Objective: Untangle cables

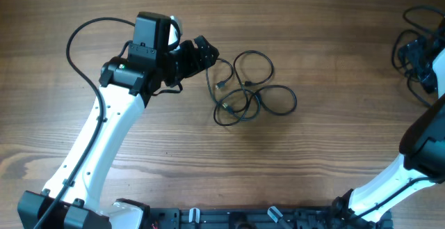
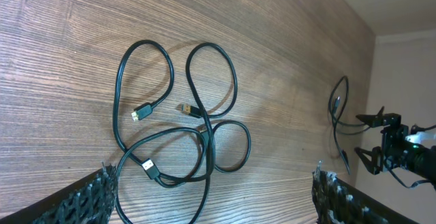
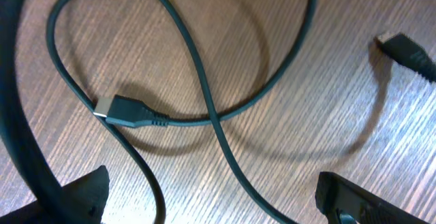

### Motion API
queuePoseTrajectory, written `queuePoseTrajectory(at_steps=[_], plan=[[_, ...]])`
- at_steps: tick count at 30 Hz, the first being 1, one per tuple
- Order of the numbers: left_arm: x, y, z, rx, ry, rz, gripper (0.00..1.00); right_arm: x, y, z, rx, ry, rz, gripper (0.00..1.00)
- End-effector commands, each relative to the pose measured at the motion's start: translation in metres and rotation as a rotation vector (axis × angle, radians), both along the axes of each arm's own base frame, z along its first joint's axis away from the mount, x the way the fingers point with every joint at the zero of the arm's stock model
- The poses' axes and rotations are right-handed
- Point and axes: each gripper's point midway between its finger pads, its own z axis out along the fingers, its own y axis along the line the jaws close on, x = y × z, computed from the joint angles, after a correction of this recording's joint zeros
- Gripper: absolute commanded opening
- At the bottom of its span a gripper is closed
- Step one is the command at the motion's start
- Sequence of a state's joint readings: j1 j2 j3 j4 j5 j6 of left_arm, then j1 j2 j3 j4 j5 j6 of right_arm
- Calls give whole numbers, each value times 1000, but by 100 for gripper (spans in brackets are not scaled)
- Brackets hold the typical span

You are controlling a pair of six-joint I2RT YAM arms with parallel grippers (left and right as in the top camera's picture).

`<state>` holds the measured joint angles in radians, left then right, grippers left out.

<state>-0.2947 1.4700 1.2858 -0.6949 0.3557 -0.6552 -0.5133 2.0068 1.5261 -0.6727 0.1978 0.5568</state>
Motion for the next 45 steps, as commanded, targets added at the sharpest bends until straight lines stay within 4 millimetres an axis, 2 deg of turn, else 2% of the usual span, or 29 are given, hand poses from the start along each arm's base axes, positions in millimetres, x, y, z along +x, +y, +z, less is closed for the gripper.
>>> queuePoseTrajectory(at_steps=[1,4,6,9,11,12,15,18,20,21,24,26,28,30,34,37,41,45], plan=[[2,1,2,17,-22,-9,93,13,1,55,-28,-142,-22,100],[2,0,2,17,-22,-9,93,21,10,101,-31,-268,23,100],[2,1,2,17,-23,-8,93,25,17,123,-33,-323,76,100],[2,1,1,20,-23,-7,93,30,41,157,8,-427,187,100],[2,1,1,20,-23,-7,93,34,65,178,66,-503,296,100],[2,1,1,20,-23,-7,93,37,84,191,107,-549,383,100],[2,1,1,22,-24,-10,94,42,124,207,199,-616,534,100],[-1,3,-2,71,-47,-66,94,46,186,210,325,-629,700,100],[-2,11,-7,117,-41,-61,94,44,215,203,359,-590,763,100],[-4,24,-14,153,-10,-27,94,39,257,192,355,-522,904,100],[-7,39,-19,165,30,1,95,29,295,174,303,-405,1035,99],[-10,40,-19,165,19,-61,95,21,317,163,267,-327,1103,100],[-12,30,-16,133,-1,-134,93,17,327,154,231,-266,1114,100],[-12,21,-16,106,-13,-176,91,16,328,149,207,-236,1101,100],[-4,0,-26,86,-22,-225,87,17,320,150,233,-243,1029,100],[4,-26,-37,38,-35,-290,83,16,314,148,234,-236,1012,100],[13,-54,-61,10,-6,-304,78,13,309,144,222,-205,995,100],[10,-82,-90,18,20,-367,76,9,306,142,220,-184,987,100]])
